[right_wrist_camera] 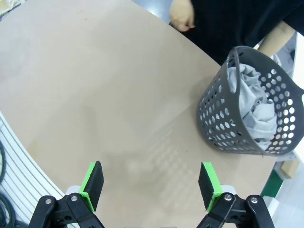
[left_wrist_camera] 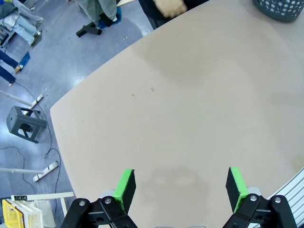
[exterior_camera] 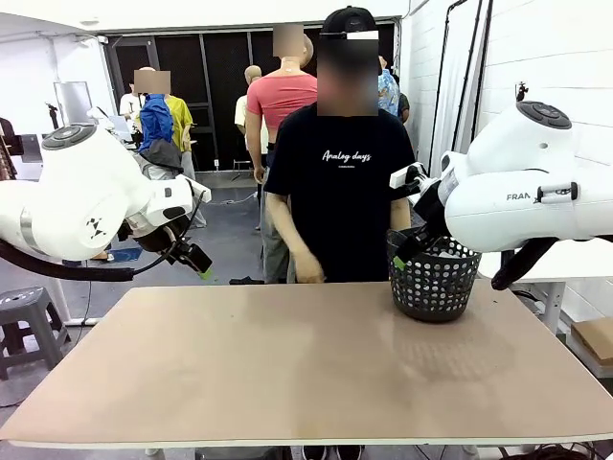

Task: Fold the training pants.
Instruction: Grab both ends of the Training pants handed by a person.

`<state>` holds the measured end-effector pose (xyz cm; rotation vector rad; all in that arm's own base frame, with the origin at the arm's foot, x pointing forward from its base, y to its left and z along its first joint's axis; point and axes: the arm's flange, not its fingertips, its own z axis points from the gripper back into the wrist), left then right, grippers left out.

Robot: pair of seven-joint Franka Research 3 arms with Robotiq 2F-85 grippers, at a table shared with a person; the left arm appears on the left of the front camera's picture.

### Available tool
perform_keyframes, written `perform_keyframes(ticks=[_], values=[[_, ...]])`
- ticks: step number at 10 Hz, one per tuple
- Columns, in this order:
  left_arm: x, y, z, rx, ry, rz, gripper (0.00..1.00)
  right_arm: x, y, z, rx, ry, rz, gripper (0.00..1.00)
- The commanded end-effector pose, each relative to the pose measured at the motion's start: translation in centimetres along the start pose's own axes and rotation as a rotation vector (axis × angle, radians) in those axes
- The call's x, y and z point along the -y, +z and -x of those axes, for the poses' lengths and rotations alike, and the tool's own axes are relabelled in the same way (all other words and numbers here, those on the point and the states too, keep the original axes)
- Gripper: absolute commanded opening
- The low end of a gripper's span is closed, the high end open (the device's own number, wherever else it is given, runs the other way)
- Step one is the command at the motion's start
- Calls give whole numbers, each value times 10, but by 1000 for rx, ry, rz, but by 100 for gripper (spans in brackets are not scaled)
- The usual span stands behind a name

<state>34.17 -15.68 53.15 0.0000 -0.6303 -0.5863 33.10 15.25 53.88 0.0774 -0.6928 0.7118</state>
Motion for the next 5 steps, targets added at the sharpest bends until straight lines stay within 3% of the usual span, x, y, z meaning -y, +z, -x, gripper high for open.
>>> perform_keyframes(ticks=[1, 5], values=[[-2, 0, -2, -2, -10, 4, 100, 1, -1, 0, -1, -2, -1, 100], [-2, 0, -2, -2, -10, 4, 100, 1, -1, 0, -1, -2, -1, 100]])
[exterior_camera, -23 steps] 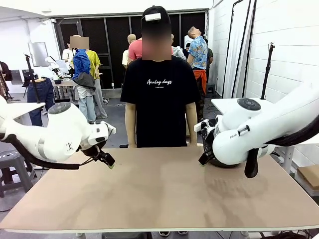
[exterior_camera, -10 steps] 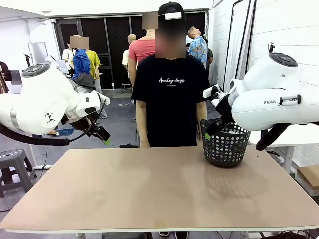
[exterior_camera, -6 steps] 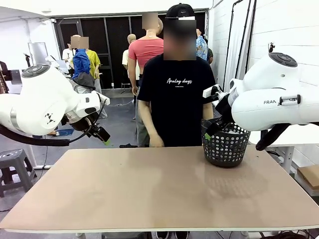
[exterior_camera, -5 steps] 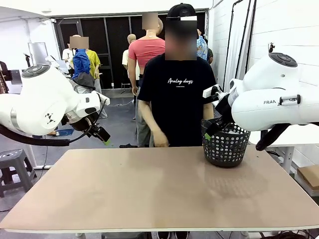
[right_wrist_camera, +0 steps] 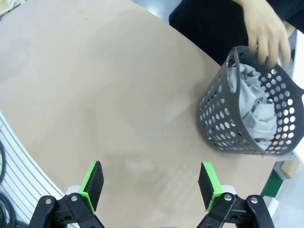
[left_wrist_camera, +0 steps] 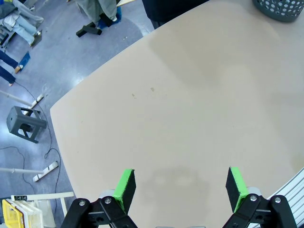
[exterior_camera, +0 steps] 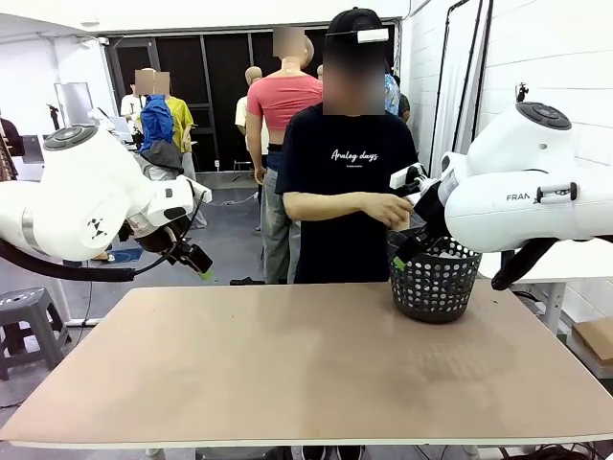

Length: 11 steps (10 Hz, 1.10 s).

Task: Fold the training pants.
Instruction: Grab both ends of the Training pants handed by a person.

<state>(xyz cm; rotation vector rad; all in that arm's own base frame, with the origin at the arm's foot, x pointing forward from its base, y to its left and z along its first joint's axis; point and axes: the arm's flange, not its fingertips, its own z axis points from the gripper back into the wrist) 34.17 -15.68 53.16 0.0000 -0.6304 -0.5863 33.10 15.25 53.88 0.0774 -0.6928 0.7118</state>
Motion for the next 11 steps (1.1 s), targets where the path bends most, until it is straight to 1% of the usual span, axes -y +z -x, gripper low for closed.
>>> perform_keyframes(ticks=[1, 11], values=[[-1, -1, -2, -2, -10, 4, 100, 1, -1, 0, -1, -2, -1, 100], [-1, -1, -2, -2, -10, 4, 100, 1, -1, 0, -1, -2, -1, 100]])
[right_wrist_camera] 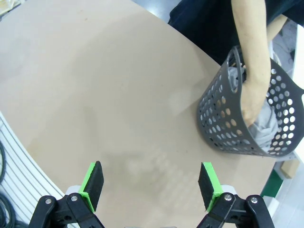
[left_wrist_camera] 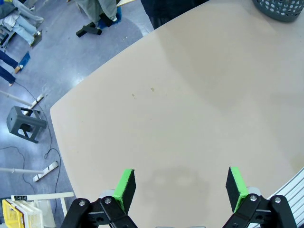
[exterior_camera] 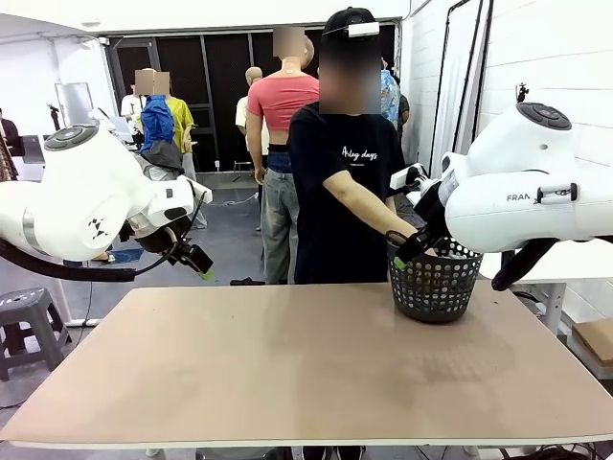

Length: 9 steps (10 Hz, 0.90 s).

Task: Fold the training pants.
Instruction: Grab both ends of the Training pants handed by a person.

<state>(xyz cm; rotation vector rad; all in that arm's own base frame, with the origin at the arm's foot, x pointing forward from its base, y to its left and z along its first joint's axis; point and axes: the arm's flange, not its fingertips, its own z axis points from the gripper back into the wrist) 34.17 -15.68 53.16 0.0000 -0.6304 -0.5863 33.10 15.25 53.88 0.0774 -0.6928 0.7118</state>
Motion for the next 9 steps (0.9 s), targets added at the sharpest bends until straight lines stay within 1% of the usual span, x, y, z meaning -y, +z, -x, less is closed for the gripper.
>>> perform_keyframes(ticks=[1, 9], values=[[-1, -1, -2, -2, -10, 4, 100, 1, -1, 0, -1, -2, -1, 100], [-1, -1, -2, -2, -10, 4, 100, 1, -1, 0, -1, -2, -1, 100]])
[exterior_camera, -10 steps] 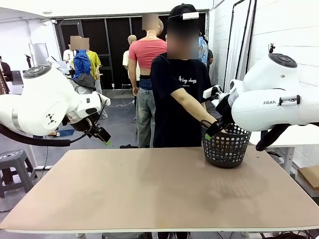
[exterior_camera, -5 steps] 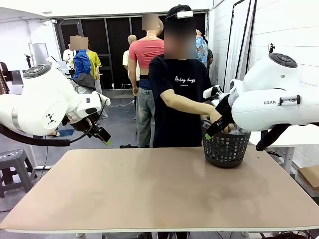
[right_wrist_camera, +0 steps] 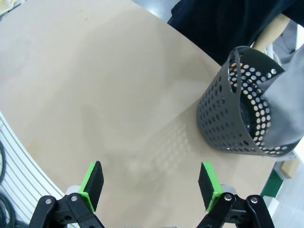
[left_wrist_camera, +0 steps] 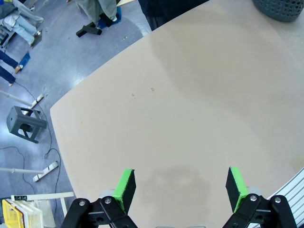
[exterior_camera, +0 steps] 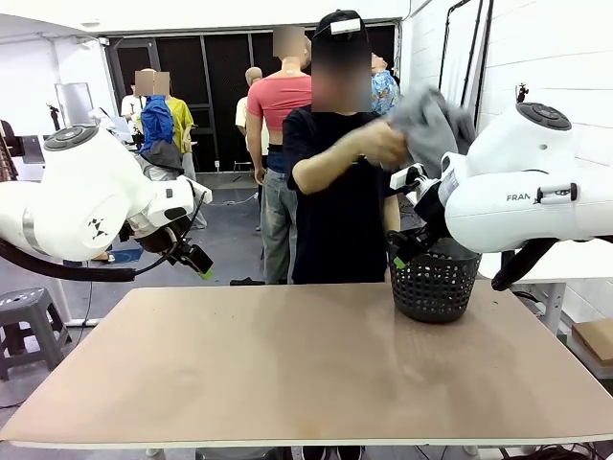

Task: Fold the training pants.
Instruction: Grab both ends of the Training pants handed by a person.

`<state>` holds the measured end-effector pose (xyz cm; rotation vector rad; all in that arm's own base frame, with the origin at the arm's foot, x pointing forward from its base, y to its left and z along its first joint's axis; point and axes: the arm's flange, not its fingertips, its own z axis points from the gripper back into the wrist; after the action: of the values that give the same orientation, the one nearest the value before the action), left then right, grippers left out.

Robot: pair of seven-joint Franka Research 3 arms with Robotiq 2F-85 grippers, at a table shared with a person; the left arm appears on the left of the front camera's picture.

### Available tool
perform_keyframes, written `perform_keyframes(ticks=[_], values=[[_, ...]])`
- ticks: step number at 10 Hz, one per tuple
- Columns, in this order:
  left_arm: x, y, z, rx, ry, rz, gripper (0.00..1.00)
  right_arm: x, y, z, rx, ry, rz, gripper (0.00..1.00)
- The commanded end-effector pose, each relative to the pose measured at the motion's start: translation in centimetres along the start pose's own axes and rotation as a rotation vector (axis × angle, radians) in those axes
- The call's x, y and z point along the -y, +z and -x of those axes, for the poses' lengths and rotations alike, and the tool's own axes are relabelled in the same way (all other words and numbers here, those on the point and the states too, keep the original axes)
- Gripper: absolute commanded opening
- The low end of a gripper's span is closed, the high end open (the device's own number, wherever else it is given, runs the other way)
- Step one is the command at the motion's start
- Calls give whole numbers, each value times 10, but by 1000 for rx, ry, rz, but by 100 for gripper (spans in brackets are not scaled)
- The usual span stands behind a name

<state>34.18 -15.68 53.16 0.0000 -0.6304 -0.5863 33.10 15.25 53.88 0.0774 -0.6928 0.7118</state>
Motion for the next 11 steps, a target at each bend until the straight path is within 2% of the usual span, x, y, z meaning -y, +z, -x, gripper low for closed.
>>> perform_keyframes(ticks=[1, 11], values=[[-1, -1, -2, -2, -10, 4, 100, 1, -1, 0, -1, -2, -1, 100], [-1, -1, -2, -2, -10, 4, 100, 1, -1, 0, -1, -2, -1, 100]])
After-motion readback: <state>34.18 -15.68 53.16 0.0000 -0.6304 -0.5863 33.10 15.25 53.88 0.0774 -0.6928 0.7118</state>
